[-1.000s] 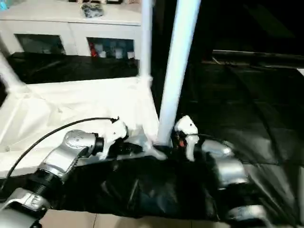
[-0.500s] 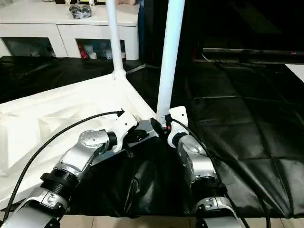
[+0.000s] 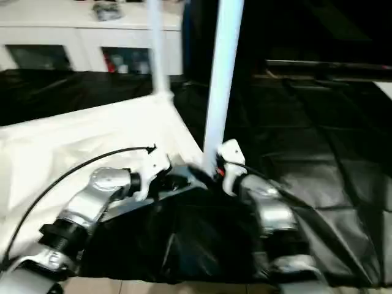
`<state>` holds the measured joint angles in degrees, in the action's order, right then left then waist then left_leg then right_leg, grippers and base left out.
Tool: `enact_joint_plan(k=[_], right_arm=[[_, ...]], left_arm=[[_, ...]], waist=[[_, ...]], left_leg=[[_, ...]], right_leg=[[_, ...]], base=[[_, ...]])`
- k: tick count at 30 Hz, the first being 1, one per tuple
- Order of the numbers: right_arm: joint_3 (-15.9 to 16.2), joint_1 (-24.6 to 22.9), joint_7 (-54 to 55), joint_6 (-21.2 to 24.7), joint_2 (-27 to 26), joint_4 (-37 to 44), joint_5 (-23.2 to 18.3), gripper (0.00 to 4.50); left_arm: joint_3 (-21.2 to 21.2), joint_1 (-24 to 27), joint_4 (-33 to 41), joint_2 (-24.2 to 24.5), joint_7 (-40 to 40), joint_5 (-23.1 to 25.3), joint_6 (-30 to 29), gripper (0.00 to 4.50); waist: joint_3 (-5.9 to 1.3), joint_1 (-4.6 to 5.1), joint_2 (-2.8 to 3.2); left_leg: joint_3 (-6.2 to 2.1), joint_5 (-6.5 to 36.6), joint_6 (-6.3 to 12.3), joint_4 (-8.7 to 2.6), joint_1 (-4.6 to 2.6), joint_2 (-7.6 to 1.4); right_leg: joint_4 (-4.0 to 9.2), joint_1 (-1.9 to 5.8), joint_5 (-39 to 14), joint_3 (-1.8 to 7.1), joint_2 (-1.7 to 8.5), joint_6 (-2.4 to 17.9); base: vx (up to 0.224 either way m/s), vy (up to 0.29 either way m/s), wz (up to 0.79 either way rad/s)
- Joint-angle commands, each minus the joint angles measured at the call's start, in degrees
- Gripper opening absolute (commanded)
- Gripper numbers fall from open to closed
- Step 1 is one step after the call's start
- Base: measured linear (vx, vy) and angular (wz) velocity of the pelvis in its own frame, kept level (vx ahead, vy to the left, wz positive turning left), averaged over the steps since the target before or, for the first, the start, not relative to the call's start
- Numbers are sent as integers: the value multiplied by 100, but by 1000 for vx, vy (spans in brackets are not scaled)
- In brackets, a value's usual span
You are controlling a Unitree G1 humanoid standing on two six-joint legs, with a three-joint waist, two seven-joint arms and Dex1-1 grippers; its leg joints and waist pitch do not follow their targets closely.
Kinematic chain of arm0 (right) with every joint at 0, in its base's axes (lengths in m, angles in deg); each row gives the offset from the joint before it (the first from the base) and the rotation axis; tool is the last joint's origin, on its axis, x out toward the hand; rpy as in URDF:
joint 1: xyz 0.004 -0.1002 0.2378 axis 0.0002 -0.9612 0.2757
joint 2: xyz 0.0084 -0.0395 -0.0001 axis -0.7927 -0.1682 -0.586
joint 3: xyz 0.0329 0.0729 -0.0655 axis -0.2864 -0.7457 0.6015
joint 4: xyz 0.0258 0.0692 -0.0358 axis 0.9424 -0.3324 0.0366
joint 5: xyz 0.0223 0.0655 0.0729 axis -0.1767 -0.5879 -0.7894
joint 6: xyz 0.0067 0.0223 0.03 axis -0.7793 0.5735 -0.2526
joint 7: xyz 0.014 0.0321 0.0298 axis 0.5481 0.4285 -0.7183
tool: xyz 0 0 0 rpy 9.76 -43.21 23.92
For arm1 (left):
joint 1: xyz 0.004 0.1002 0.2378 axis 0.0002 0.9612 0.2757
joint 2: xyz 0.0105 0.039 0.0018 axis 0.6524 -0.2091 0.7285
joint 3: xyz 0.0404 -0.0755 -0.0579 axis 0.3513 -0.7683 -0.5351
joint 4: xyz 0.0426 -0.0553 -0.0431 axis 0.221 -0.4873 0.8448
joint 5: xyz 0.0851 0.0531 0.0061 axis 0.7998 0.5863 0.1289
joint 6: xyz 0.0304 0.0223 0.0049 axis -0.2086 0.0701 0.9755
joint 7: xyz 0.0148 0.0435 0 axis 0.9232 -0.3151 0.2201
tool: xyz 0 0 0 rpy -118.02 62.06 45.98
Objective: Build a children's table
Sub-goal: Rotate leg to tighten
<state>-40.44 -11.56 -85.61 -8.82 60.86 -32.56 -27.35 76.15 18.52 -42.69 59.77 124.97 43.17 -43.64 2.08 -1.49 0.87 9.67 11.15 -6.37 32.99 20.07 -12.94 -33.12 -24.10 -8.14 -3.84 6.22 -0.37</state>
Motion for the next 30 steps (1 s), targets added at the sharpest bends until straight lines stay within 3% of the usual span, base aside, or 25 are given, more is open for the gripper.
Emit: enact_joint_plan(k=[1,3,4,7,15,19,23,26,30], right_arm=[[422,-151,-715,202,15,202,-85,375],[536,-201,-1095,272,157,330,-148,375],[614,-230,-1284,307,235,405,-169,348],[825,-298,-1795,442,416,601,-232,330],[924,-354,-1943,562,445,752,-198,267],[933,-425,-1948,671,441,872,-259,261],[796,-482,-1668,698,303,811,-309,259],[451,-316,-650,548,-110,286,-185,259],[268,-181,24,517,-367,-29,-104,259]], left_arm=[[205,-46,171,3,355,-71,71,0],[231,-57,148,92,515,-65,58,0],[243,-66,131,134,589,-60,49,0],[259,-137,48,249,737,-80,103,0],[228,-234,-57,267,790,-80,126,0],[214,-212,-41,227,697,-112,118,0],[111,-147,33,82,401,-140,63,0],[38,-109,79,-150,-81,-79,7,0],[26,-93,97,-294,-408,1,-45,0]], waist=[[-320,-13,-66],[-307,-38,-72],[-310,-44,-69],[-316,-79,-64],[-336,-103,-67],[-333,-113,-63],[-332,-131,-65],[-315,-119,-66],[-299,-48,-63]], left_leg=[[122,1401,576,-365,46,50],[121,1488,521,-379,36,34],[115,1492,500,-383,39,35],[121,1428,489,-377,33,28],[119,1217,458,-362,47,39],[119,1233,450,-364,41,38],[120,1260,440,-366,36,34],[116,1375,362,-383,43,41],[81,1682,223,-411,36,59]], right_leg=[[342,362,-1588,120,66,1384],[358,341,-1780,126,69,1311],[353,349,-1812,123,67,1289],[342,340,-1728,131,63,1295],[315,357,-1515,130,69,1338],[319,356,-1542,129,67,1324],[326,350,-1591,131,69,1306],[348,332,-1835,133,80,1230],[418,312,-2443,108,77,965]], base=[[0,0,0],[0,0,0],[0,0,0],[0,0,0],[0,0,0],[0,0,0],[0,0,0],[0,0,0],[0,0,0]])
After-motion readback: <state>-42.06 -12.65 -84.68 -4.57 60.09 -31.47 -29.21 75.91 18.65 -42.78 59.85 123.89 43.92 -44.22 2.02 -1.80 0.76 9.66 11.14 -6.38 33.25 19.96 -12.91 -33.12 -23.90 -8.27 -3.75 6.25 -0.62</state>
